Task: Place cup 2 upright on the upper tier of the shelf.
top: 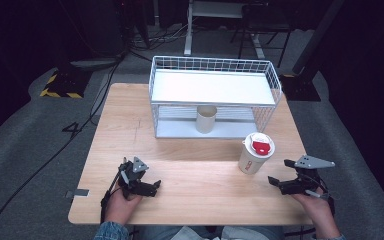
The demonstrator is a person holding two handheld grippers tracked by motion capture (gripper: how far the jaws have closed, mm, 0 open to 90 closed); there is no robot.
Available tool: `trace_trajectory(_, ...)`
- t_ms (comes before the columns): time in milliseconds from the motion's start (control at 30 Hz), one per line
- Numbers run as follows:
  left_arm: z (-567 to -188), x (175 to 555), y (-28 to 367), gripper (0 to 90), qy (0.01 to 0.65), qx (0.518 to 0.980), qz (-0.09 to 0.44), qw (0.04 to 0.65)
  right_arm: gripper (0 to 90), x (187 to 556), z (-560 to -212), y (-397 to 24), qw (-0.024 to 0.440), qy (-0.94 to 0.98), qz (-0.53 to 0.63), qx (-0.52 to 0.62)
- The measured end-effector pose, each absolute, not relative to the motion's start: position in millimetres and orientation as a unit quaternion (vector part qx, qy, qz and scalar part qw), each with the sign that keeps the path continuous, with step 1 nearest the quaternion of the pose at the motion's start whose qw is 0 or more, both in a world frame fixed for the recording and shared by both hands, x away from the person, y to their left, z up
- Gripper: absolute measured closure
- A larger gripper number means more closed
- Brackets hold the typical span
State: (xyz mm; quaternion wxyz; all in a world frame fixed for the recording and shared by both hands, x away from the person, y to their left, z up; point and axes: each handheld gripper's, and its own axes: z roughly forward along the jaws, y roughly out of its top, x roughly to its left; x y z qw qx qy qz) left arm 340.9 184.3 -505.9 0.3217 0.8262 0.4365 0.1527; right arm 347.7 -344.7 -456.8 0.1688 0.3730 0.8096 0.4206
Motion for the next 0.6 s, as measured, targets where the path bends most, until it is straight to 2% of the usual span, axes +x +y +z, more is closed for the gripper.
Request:
trace_trajectory(233, -506, 340, 184, 0.3, 0.436, 0.826, 0.156, 0.321, 0.0, 352, -451, -337, 0.182, 0.795, 0.442, 0.373)
trace_trajectory(600, -506, 340, 184, 0.3, 0.438, 0.825, 0.155, 0.322, 0.0, 364, -453, -319, 0.17, 0.795, 0.472, 0.341)
